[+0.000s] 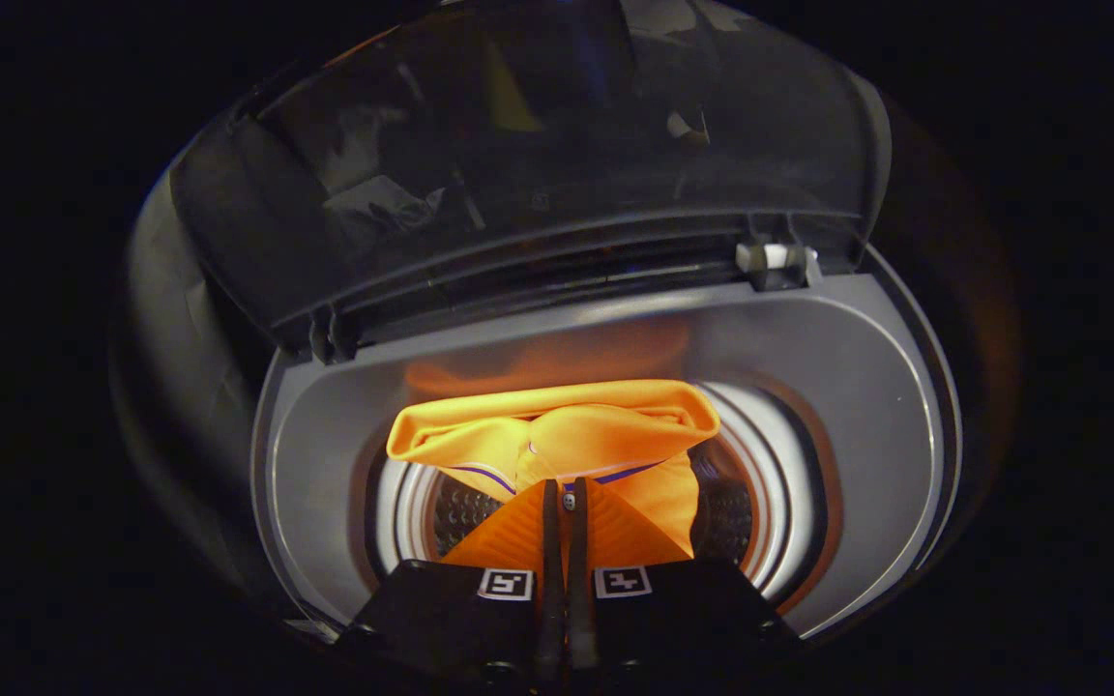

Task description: Put the clothes into the washing machine and then close the washing machine lid.

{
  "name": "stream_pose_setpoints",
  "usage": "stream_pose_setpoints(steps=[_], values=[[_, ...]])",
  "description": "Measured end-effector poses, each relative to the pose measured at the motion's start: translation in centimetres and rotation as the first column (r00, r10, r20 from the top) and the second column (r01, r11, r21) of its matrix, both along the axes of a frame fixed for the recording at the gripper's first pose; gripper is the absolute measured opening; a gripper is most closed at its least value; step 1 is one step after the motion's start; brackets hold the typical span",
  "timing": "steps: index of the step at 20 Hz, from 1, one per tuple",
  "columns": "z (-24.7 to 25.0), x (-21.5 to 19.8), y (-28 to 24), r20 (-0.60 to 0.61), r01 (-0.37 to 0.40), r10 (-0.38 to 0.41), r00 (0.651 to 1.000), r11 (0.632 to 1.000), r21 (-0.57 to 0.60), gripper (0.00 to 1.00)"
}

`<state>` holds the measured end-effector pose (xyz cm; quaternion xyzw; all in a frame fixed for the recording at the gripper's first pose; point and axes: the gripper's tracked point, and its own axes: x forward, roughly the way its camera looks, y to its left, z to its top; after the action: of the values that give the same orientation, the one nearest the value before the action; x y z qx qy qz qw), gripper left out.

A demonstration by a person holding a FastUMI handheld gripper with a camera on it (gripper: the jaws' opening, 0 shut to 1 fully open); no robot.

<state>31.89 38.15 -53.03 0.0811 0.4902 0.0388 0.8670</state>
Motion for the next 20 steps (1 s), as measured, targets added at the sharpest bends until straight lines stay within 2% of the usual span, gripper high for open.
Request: stream_pose_setpoints(steps=[7,9,14,20], values=[[-0.3,0.1,-0.5,-0.013,0.015,-0.015,1.0,1.0,-0.025,0.11],[0.0,0.6,-1.1,0.019,0.033,-0.032,0.999,0.998,-0.047,0.35],[1.7,0.1,-1.3,0.049,0.021,-0.018,0.999,0.998,-0.056,0.98],[7.6,-0.9,-1.6,0.129,0.021,-0.013,0.992,0.998,-0.065,0.99]])
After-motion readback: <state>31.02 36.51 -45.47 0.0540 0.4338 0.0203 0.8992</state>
